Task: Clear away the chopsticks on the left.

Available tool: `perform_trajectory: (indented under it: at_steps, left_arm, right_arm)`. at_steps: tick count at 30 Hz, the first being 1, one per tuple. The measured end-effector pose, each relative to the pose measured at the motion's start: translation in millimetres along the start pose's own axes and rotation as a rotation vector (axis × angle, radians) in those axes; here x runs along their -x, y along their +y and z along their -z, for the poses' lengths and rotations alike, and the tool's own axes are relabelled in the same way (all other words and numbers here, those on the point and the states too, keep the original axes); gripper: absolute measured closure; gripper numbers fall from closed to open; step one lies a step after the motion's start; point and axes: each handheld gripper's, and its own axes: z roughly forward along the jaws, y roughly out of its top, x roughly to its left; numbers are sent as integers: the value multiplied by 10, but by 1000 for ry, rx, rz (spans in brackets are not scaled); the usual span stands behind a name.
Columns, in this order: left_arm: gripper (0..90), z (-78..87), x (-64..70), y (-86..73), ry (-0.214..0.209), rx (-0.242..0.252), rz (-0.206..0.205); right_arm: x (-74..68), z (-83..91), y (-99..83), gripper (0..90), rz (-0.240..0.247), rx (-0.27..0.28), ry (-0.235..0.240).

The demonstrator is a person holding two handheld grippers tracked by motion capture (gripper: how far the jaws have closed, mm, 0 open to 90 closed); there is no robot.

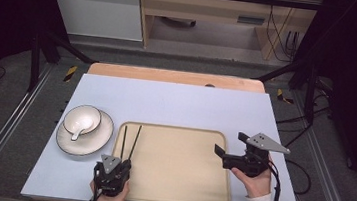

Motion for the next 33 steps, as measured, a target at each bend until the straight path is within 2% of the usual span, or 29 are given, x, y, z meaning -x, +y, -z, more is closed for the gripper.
perform_trajectory:
  at_steps: [7,11,15,21,24,26,28,31,32,33]
  left_arm:
    - [844,-19,13,20,4,-16,-10]
    - [822,-24,14,26,-6,-18,-19]
    - [779,-2,-5,50,-34,2,-39]
    - [681,146,-67,224,-112,62,-78]
    - [604,222,-114,350,-184,72,-103]
    - [545,278,-138,444,-198,86,-146]
    - [527,315,-152,512,-221,97,-166]
    - [462,368,-174,618,-235,115,-218]
    - [421,378,-194,649,-252,119,-226]
    - [421,387,-220,672,-261,125,-228]
  right_arm:
    - [1,0,-1,38,3,-1,1]
    - [0,2,1,38,1,0,-1]
    - [3,9,3,38,-2,1,-2]
    - [24,25,2,38,-4,5,-6]
    - [21,28,4,37,-13,9,-7]
    - [27,31,3,37,-9,10,-10]
    - [28,31,3,37,-9,10,-9]
    - [32,37,3,37,-10,10,-10]
    - [34,43,6,37,-15,12,-14]
    - [34,43,6,37,-15,12,-14]
